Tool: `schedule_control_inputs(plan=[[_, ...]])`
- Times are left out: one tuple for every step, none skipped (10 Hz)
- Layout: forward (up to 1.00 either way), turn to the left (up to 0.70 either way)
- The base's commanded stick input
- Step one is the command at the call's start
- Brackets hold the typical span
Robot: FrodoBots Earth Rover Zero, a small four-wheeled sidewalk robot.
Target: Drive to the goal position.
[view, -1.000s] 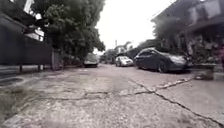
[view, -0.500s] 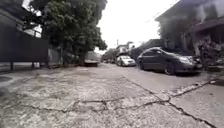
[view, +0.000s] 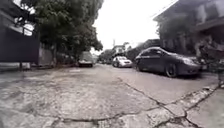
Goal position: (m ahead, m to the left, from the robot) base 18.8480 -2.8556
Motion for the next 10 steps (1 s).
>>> schedule_control_inputs(plan=[[1.00, 0.21], [1.00, 0.27], [1.00, 0.27], [1.00, 0.14], [1.00, 0.00], [1.00, 0.00], [1.00, 0.00], [1.00, 0.00], [1.00, 0.00], [1.00, 0.00]])
